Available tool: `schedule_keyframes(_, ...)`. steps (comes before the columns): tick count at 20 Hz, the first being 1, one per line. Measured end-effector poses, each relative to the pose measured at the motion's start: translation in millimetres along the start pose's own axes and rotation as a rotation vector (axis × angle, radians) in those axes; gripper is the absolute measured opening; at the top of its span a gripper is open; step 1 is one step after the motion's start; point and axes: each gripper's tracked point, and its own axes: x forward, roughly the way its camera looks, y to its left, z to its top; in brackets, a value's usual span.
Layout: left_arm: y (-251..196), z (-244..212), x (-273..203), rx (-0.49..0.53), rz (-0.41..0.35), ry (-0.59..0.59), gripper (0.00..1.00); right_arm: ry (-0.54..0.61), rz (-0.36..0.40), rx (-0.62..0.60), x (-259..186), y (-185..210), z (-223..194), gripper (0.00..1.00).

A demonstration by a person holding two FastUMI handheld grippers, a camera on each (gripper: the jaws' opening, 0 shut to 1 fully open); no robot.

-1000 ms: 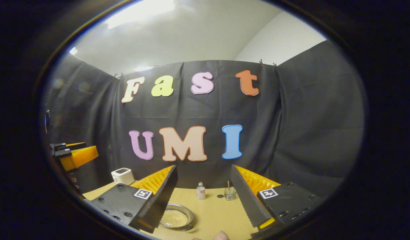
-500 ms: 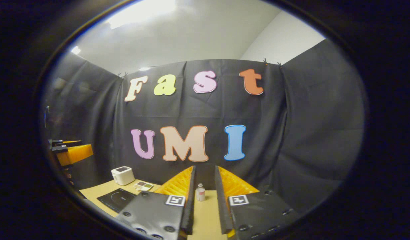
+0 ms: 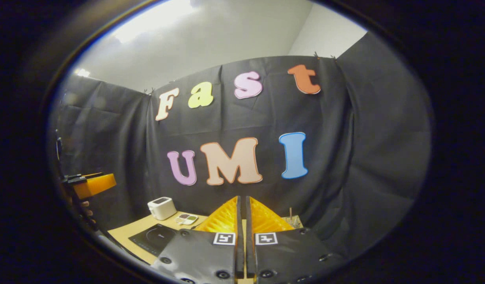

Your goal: First push the handle of the pot to place it horizontally, then grasp the pot with both hands and set it on the induction cooktop.

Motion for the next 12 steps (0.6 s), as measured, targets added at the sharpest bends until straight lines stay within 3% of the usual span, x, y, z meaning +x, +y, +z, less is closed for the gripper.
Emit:
schedule_keyframes(3, 23.9, -10.4, 22.7, -0.023, -0.016, 0.008, 0.93, 0.078, -0.004, 0.037, 19.6, 11.4, -33.9, 0.04)
schedule_keyframes(4, 28.0, -13.2, 31.1, -0.034, -0.030, 0.005, 0.89, 0.100, -0.019, 0.035, 26.9, 13.0, -43.2, 0.00)
schedule_keyframes(5, 38.8, -21.7, 35.3, -0.037, -0.036, 0.023, 0.93, 0.126, -0.032, 0.031, 31.8, 15.0, -53.6, 0.00)
schedule_keyframes(7, 51.0, -38.3, 47.8, -0.042, -0.071, 0.045, 0.93, 0.149, -0.039, 0.038, 41.5, 30.0, -68.5, 0.03)
schedule_keyframes(12, 78.1, -68.9, 81.4, -0.071, -0.129, 0.102, 0.94, 0.257, -0.062, 0.048, 52.4, 51.6, -120.4, 0.00)
